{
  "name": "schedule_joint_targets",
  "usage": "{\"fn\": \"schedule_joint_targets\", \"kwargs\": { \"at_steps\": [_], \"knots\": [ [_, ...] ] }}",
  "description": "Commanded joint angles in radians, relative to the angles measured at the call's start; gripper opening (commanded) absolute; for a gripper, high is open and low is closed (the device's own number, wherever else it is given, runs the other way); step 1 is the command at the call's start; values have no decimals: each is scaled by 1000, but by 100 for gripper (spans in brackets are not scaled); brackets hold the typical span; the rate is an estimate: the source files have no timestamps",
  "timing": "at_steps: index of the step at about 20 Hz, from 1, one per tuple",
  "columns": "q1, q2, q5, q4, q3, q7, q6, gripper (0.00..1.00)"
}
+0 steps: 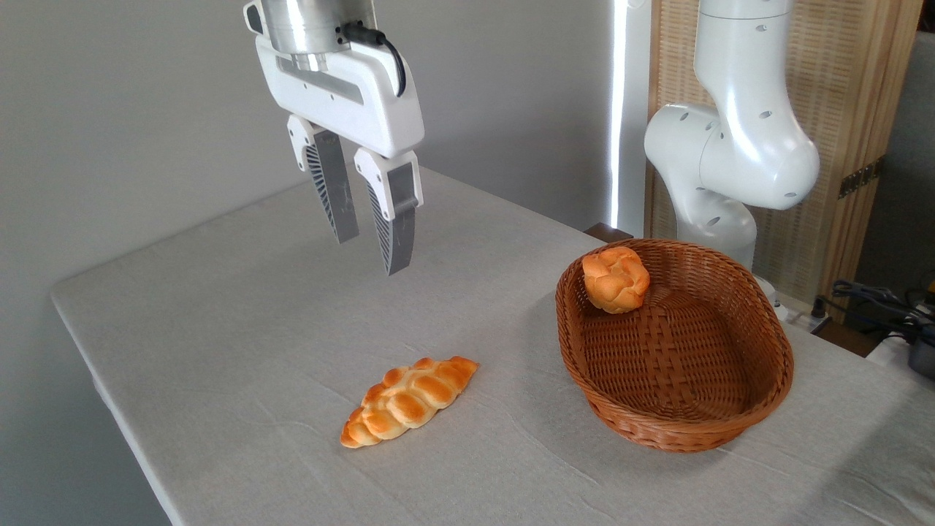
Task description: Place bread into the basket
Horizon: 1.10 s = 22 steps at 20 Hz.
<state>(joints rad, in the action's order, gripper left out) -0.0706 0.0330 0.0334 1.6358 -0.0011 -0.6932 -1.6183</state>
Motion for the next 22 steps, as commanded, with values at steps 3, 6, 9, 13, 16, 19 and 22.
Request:
{"fn": "schedule_joint_targets", "kwargs": {
  "at_steps": [3, 6, 9, 13, 16, 19, 22],
  "knots": [
    [-40, 68, 17, 181, 0, -12, -101, 100],
    [-40, 110, 13, 303, -2, -14, -198, 100],
    [-40, 104, 6, 396, 3, -12, -306, 100],
    [-40, 94, 0, 505, 4, -14, -469, 100],
    [-40, 82, -58, 529, 4, -14, -492, 100],
    [-40, 62, -61, 556, 4, -14, -550, 100],
    [-40, 4, -63, 611, 3, -14, -699, 100]
  ]
}}
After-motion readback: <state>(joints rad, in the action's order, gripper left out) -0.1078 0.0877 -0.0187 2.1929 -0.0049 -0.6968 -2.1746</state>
